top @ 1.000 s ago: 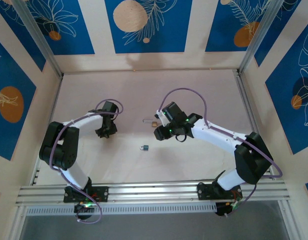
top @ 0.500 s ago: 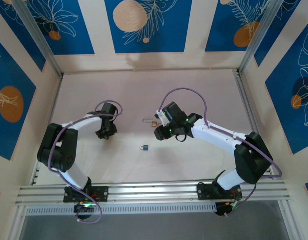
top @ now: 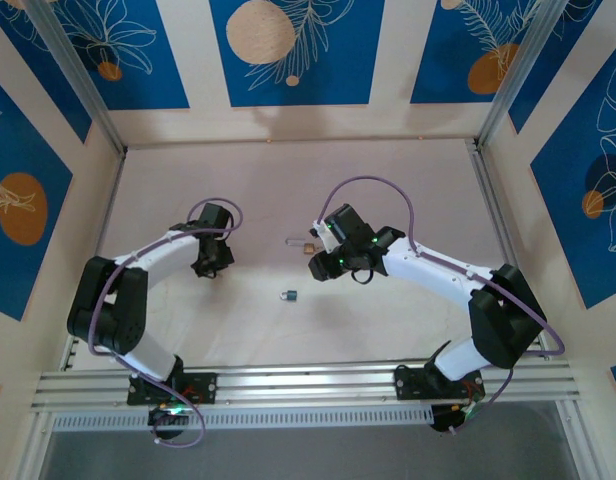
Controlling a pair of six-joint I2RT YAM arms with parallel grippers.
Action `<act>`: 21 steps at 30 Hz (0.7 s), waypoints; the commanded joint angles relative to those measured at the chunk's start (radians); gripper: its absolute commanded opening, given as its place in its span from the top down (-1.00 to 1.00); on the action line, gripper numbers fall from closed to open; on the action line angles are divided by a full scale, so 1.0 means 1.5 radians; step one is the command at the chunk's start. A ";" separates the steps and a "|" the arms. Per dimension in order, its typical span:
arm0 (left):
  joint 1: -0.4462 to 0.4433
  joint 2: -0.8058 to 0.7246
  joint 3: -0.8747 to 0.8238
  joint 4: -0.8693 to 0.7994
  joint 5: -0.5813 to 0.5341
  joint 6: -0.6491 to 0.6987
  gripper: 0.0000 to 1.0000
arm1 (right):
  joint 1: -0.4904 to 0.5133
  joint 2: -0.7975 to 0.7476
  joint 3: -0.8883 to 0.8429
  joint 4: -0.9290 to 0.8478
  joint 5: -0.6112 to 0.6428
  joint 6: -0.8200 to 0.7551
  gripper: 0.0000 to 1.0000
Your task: Unlock with the key
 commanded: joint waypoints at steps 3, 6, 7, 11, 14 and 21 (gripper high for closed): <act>0.002 -0.023 -0.005 -0.026 0.010 0.012 0.60 | -0.004 -0.014 0.000 0.003 -0.003 0.007 0.11; 0.004 -0.010 -0.009 -0.029 0.005 0.009 0.45 | -0.005 -0.013 0.000 0.004 -0.004 0.007 0.11; 0.004 -0.002 -0.011 -0.029 0.004 0.008 0.40 | -0.004 -0.011 0.000 0.004 -0.004 0.007 0.11; 0.005 0.024 -0.021 -0.015 -0.001 0.007 0.30 | -0.004 -0.012 -0.002 0.004 -0.007 0.008 0.10; 0.005 0.044 -0.021 -0.013 -0.001 0.008 0.31 | -0.004 -0.014 -0.003 0.003 -0.007 0.006 0.11; 0.005 0.053 -0.032 0.000 0.001 0.008 0.56 | -0.006 -0.016 -0.005 0.006 -0.005 0.005 0.11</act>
